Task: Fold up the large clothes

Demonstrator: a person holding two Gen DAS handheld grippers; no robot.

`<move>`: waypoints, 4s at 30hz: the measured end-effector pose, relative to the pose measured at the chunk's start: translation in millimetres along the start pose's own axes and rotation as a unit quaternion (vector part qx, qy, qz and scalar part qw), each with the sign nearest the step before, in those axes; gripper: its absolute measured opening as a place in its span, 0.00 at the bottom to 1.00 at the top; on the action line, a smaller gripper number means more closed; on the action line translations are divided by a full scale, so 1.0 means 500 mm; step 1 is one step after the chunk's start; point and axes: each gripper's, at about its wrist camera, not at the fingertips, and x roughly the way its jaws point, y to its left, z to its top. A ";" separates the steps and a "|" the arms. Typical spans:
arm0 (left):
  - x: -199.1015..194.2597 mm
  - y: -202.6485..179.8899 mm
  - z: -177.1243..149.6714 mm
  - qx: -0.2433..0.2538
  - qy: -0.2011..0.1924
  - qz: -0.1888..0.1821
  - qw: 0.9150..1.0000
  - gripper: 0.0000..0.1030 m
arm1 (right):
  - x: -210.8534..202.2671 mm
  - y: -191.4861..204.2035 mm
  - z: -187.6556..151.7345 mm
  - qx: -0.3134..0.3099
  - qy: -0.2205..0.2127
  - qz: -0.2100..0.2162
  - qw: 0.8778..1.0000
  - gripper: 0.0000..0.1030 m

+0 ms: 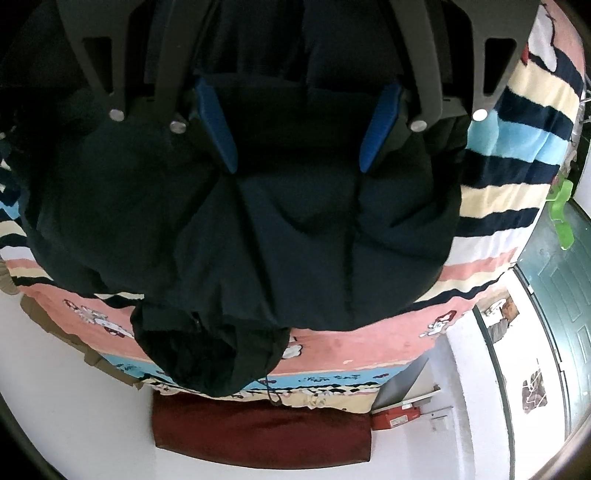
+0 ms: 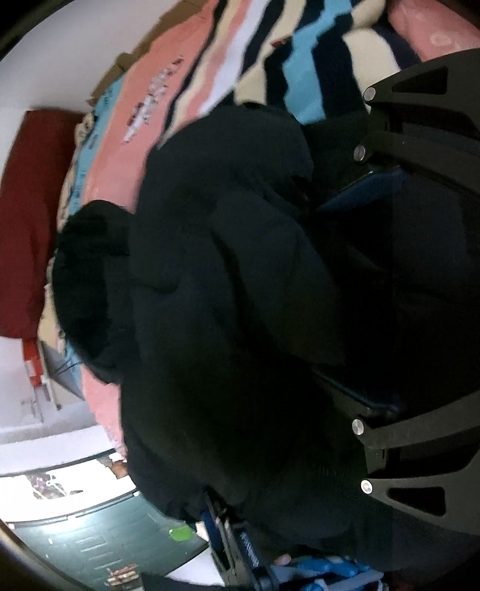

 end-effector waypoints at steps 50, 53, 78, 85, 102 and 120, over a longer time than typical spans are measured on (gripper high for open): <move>0.036 0.008 0.437 0.001 -0.016 -0.140 0.990 0.65 | -0.010 -0.200 0.313 0.049 -0.116 0.043 0.991 0.86; 0.106 -0.030 0.515 0.009 -0.008 -0.149 0.989 0.65 | 0.056 -0.235 0.402 0.065 -0.111 0.065 0.990 0.86; 0.635 -0.001 0.596 -0.170 0.143 -0.195 0.955 0.65 | 0.543 -0.345 0.620 0.261 -0.072 0.153 0.950 0.75; 0.586 -0.061 0.594 -0.091 0.123 -0.168 0.974 0.21 | 0.531 -0.305 0.639 0.209 -0.073 0.147 0.964 0.18; 0.135 -0.015 0.445 0.018 -0.022 -0.222 0.975 0.04 | 0.085 -0.165 0.493 0.032 -0.142 0.190 0.971 0.12; -0.078 0.103 0.138 0.017 -0.024 -0.277 0.960 0.03 | -0.141 0.049 0.128 -0.023 -0.132 0.214 0.968 0.13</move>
